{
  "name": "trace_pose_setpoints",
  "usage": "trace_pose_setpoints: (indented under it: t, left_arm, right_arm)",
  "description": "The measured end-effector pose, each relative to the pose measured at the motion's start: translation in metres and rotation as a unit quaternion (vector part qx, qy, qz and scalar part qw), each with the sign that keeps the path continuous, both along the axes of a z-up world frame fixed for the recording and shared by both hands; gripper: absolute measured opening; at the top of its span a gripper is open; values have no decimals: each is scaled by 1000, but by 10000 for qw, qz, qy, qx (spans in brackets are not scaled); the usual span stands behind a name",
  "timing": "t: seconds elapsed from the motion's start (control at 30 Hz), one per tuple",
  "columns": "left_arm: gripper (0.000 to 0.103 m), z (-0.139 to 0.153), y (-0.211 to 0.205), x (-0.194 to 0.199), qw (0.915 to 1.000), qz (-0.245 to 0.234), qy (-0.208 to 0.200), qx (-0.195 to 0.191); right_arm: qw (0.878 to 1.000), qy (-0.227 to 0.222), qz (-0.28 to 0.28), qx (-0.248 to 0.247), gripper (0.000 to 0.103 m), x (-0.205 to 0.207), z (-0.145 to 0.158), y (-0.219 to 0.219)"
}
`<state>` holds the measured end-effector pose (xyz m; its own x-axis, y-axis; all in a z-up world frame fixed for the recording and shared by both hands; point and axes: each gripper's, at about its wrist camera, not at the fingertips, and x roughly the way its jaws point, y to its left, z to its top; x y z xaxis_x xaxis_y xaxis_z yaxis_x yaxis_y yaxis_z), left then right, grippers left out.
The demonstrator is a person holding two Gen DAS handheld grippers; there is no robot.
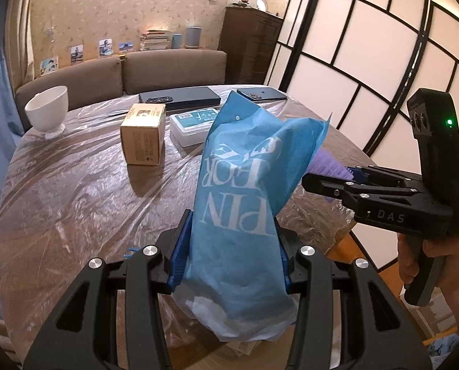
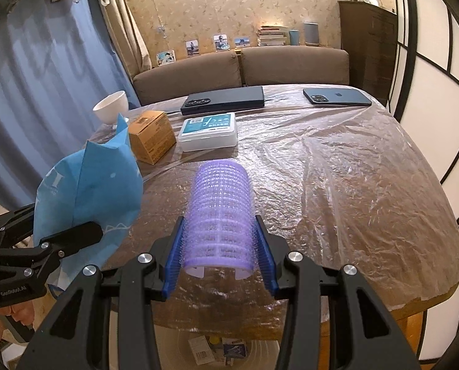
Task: Collect trash
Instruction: 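Grasp the blue bag with the left tool while the right tool holds the roller, then carry the blue bag and hair roller with both tools over the white bin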
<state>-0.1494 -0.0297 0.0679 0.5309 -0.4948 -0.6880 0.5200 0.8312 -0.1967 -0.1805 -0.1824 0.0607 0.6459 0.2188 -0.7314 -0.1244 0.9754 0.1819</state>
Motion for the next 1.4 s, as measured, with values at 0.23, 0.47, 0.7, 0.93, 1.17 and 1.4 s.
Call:
trace_pose_setpoints:
  t: [0.23, 0.47, 0.7, 0.93, 1.17, 1.4]
  left_arm:
    - [47, -1, 1, -26, 9990, 413, 138, -102]
    - [47, -3, -4, -52, 9977, 658, 150, -74]
    - [47, 5, -4, -78, 9970, 775, 43, 11]
    - [47, 6, 0, -95, 9962, 869, 77, 66]
    - [47, -5, 0, -108, 9960, 829, 271, 200]
    - [47, -16, -6, -118, 9955, 801, 429, 277]
  right_arm:
    - [9993, -77, 351, 43, 42, -18, 8, -5]
    - [9975, -41, 696, 55, 42, -42, 6, -7]
    - [9959, -58, 894, 117, 42, -62, 7, -9]
    - [9934, -12, 1133, 193, 42, -83, 7, -7]
    - [9922, 164, 1220, 169, 42, -97, -4, -8]
    - [9920, 364, 1201, 150, 42, -105, -19, -13]
